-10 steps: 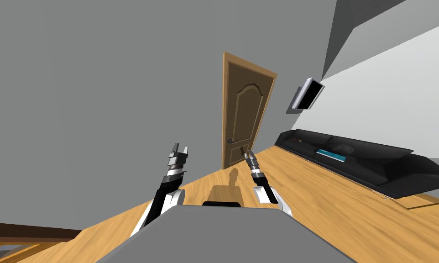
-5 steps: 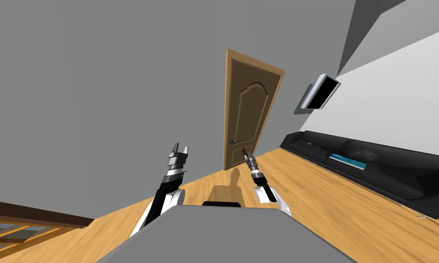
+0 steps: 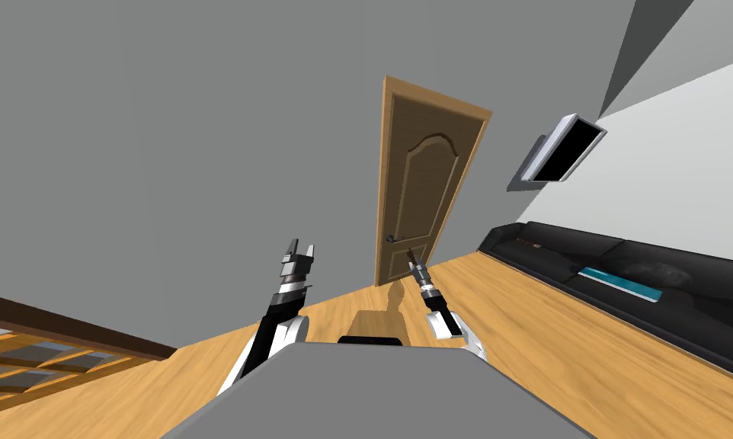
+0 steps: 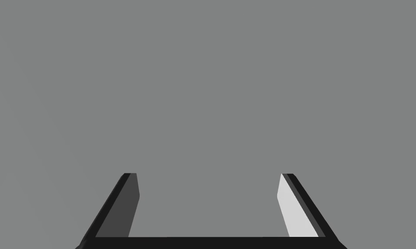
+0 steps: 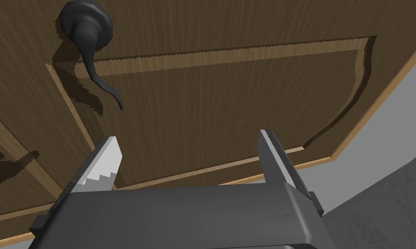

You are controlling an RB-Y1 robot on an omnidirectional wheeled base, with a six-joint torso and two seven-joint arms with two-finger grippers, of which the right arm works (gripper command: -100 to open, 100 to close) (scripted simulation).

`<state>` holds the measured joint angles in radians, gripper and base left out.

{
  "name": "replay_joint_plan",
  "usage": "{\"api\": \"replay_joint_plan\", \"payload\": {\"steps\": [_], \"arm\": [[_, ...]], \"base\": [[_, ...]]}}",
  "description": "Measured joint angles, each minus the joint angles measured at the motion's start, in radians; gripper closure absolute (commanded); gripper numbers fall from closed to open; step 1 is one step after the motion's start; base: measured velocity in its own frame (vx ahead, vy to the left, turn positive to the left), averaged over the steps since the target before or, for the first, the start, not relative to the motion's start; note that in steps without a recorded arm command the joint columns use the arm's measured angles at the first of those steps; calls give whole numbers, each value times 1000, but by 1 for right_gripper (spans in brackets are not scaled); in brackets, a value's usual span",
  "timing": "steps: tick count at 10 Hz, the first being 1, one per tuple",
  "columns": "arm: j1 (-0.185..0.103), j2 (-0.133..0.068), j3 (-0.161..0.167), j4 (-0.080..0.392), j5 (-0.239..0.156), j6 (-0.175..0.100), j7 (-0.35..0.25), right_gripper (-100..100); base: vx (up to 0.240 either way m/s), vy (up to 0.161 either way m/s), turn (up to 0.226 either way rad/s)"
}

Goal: Pull the door open

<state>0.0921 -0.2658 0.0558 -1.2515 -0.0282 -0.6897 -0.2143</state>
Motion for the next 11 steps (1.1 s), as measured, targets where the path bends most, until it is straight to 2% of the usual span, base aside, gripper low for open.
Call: {"api": "replay_joint_plan", "payload": {"steps": [1,2,4,8,11], "arm": [[-16,-9,1,37,-1,-5,-3,-100],[-34,-21,2,76,-3,-11,-8,-100],[-41,-39,2,114,-6,-10,-17,-100],[-87,-56,4,226,-9,-30,-23,-100],[-124,-83,6,325,-13,-45,-36,-100]], "base": [[71,-39,237],[55,-47,34],[46,-48,84],[44,-42,130],[61,-58,177]]}}
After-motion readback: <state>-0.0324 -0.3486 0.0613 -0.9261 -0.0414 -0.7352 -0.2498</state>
